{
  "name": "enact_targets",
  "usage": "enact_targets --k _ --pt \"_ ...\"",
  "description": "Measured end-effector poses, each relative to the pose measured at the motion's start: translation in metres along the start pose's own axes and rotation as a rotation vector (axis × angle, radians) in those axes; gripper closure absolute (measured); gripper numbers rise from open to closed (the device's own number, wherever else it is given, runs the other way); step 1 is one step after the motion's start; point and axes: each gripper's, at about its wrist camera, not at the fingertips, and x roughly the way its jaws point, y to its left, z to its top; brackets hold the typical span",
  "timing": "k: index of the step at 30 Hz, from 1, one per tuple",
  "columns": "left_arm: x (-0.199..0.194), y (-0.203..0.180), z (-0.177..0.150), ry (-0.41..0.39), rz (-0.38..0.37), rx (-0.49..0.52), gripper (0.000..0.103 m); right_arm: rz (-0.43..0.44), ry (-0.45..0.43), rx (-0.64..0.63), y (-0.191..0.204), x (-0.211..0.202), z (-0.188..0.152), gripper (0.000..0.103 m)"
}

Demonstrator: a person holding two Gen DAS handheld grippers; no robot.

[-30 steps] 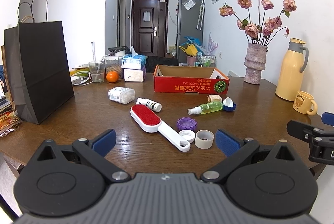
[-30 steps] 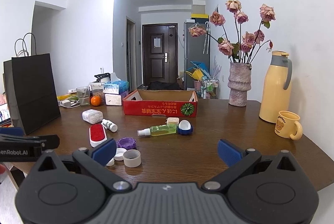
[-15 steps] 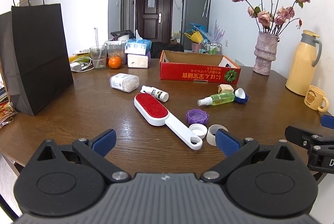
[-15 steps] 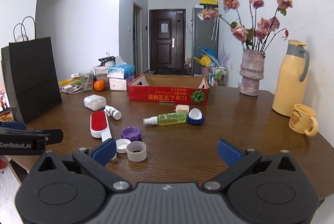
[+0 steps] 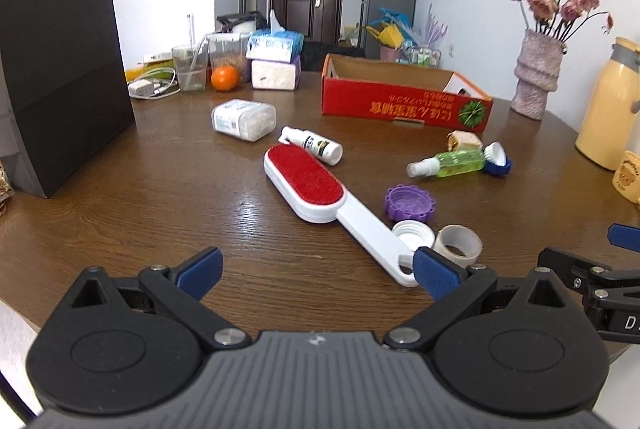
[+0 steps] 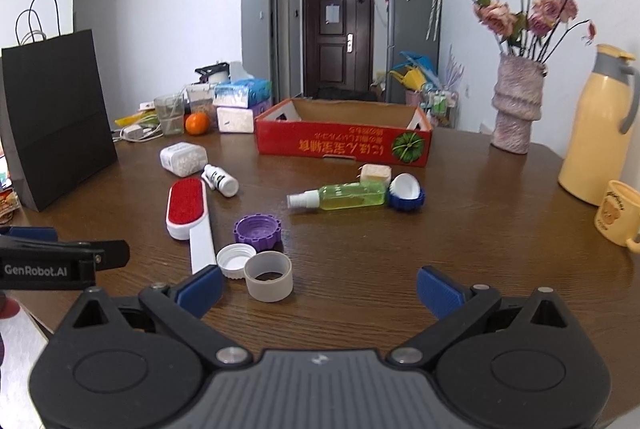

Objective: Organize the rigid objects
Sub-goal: 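Lower the right gripper onto the beige tape roll and close it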

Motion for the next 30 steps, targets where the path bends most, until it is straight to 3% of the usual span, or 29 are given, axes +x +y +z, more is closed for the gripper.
enact_targets --k 7,19,22,26,28,30 --pt "0.029 0.007 0.005 0.052 0.009 -0.015 0.000 0.031 0.069 -0.012 0.003 0.042 0.002 0.002" --pt "0.068 0.017 0.013 0.119 0.019 -0.042 0.000 0.082 0.180 -0.051 0.015 0.104 0.003 0.023" --pt "0.074 0.018 0.016 0.124 0.018 -0.043 0.000 0.101 0.204 -0.062 0.017 0.115 0.002 0.039" --pt "0.081 0.019 0.018 0.130 0.016 -0.048 0.000 0.104 0.208 -0.082 0.019 0.122 0.001 0.047" --pt "0.083 0.019 0.020 0.133 0.018 -0.051 0.000 0.120 0.205 -0.094 0.020 0.123 0.003 0.061" --pt "0.085 0.018 0.021 0.133 0.019 -0.053 0.000 0.126 0.201 -0.101 0.020 0.124 0.004 0.061"
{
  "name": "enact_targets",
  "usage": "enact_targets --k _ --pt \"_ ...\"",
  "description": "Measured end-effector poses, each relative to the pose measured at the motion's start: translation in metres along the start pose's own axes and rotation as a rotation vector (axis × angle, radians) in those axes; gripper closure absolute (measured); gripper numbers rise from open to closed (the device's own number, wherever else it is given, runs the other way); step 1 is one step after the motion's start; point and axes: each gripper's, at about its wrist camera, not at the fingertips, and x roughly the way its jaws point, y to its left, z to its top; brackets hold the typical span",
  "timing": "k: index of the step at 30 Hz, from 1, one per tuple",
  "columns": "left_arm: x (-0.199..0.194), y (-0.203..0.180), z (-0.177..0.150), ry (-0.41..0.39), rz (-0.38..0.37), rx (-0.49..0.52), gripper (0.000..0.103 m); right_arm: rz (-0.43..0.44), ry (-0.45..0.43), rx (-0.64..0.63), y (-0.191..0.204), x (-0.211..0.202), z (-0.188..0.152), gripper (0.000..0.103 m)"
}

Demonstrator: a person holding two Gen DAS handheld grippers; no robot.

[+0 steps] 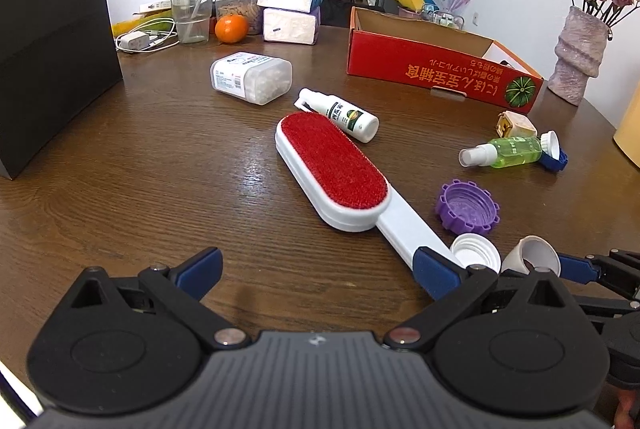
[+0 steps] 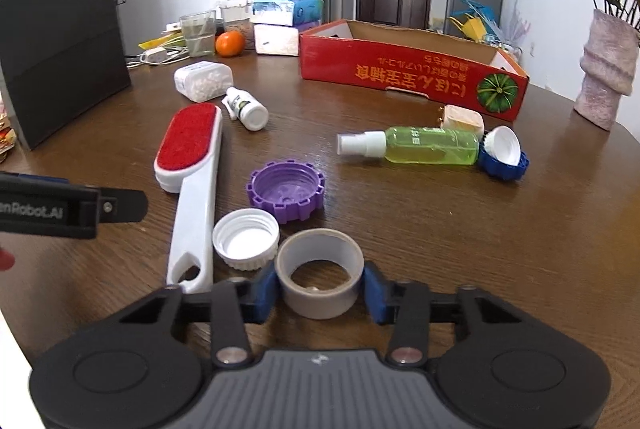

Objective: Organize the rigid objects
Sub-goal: 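Lower the right gripper onto the beige tape roll and close it, then grasp the red lint brush head with the left gripper while the right gripper holds the tape roll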

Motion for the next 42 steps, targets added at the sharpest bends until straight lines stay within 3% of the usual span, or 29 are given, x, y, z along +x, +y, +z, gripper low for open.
enact_targets --k 18,35,42 --pt "0.029 -0.015 0.034 0.020 0.054 -0.042 0.000 -0.070 -0.070 0.072 -0.045 0.005 0.021 0.061" --pt "0.083 -0.025 0.058 0.060 0.216 -0.090 0.000 -0.171 -0.142 0.124 -0.089 0.029 0.049 0.061" --pt "0.092 -0.029 0.055 0.071 0.256 -0.073 0.001 -0.140 -0.147 0.168 -0.099 0.034 0.045 0.061"
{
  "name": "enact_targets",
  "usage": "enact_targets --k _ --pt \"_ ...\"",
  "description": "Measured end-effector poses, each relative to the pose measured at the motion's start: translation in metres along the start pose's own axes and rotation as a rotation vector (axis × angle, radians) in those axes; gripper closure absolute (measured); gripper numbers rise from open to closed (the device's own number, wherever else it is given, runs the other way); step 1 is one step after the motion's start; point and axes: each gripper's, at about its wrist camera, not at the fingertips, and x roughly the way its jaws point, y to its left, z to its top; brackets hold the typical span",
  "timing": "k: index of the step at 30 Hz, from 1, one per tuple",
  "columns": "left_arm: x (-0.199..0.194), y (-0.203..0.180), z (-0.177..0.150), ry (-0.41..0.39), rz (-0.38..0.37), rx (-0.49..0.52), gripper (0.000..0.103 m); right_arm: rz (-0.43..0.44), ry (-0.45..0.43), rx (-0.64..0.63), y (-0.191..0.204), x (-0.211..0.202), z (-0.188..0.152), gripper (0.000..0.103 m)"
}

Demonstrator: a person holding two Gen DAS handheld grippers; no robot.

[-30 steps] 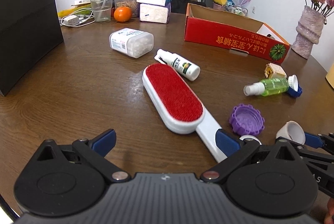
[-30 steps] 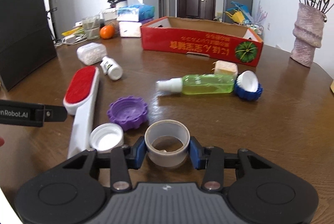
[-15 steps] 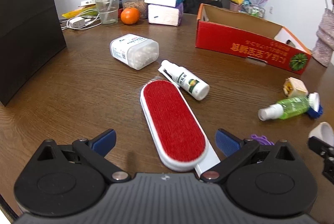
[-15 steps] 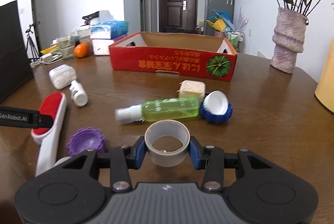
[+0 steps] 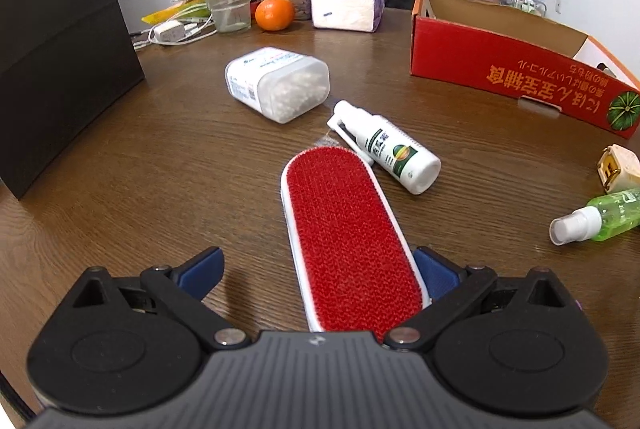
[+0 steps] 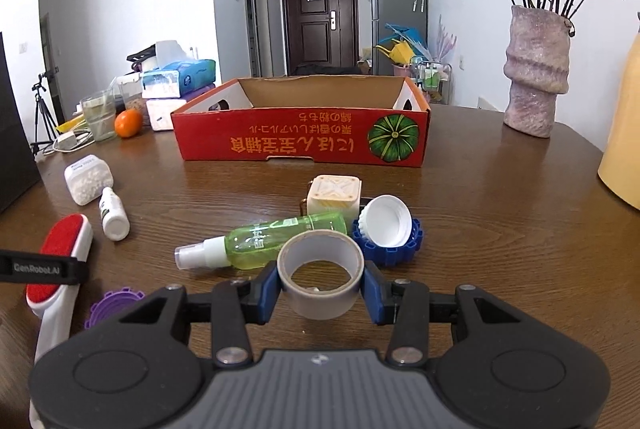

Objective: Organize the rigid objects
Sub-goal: 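Grasp the red lint brush head with the left gripper while the right gripper holds the tape roll, then carry the tape roll with the right gripper into the red box and release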

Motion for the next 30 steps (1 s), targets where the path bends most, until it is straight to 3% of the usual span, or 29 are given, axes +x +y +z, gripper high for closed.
enact_targets --k 6,9,13,30 --pt "0.002 0.001 -0.001 -0.005 -0.009 -0.012 0.008 0.014 0.001 0.003 0.002 0.000 -0.003 0.061" --pt "-0.001 0.001 -0.003 -0.016 -0.024 -0.011 0.020 0.011 -0.001 0.000 0.003 0.000 -0.005 0.061" --pt "-0.007 0.003 -0.005 -0.030 -0.063 0.004 0.046 0.008 0.000 0.006 0.002 -0.001 -0.006 0.061" --pt "-0.025 0.021 -0.012 -0.058 -0.067 0.019 0.047 -0.004 -0.009 0.014 0.006 -0.008 -0.012 0.061"
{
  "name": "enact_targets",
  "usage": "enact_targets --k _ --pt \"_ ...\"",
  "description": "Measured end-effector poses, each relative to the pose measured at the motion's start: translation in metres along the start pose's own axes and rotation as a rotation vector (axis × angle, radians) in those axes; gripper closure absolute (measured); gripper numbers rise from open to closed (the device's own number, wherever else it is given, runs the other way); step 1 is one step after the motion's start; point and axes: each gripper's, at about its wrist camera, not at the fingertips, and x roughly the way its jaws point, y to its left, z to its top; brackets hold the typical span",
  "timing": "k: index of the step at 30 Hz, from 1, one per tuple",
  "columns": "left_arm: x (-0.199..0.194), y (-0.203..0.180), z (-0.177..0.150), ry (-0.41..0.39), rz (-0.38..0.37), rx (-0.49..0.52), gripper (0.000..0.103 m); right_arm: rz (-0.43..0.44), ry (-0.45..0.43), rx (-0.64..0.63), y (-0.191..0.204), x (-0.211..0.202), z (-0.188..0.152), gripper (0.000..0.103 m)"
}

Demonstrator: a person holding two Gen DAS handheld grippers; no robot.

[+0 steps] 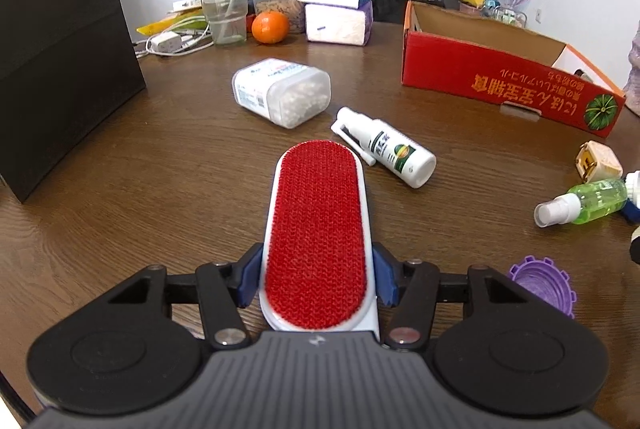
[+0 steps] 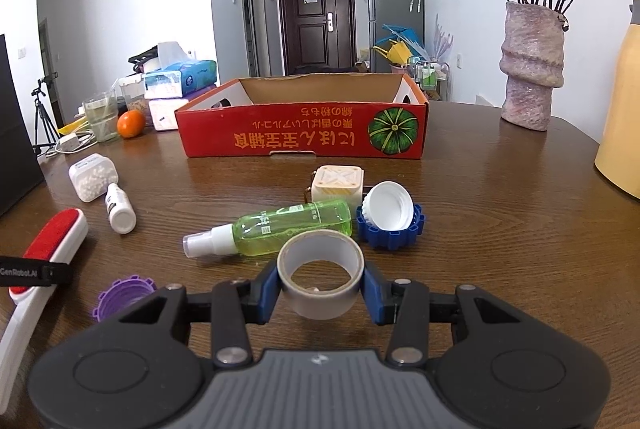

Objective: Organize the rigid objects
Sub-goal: 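Carry the tape roll with the right gripper into the red box and release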

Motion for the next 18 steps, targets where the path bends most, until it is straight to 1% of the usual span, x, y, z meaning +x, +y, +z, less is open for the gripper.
enact_targets --k 8,14,18 --pt "-0.023 0.004 0.011 -0.054 -0.014 0.000 0.047 -0.006 -0.022 0.003 0.003 -0.007 0.003 0.061" --pt "-0.040 0.002 0.024 -0.098 -0.041 0.005 0.047 0.000 -0.050 0.005 0.008 -0.016 0.013 0.061" --pt "-0.051 -0.003 0.036 -0.123 -0.075 0.016 0.047 0.002 -0.075 0.006 0.013 -0.021 0.023 0.061"
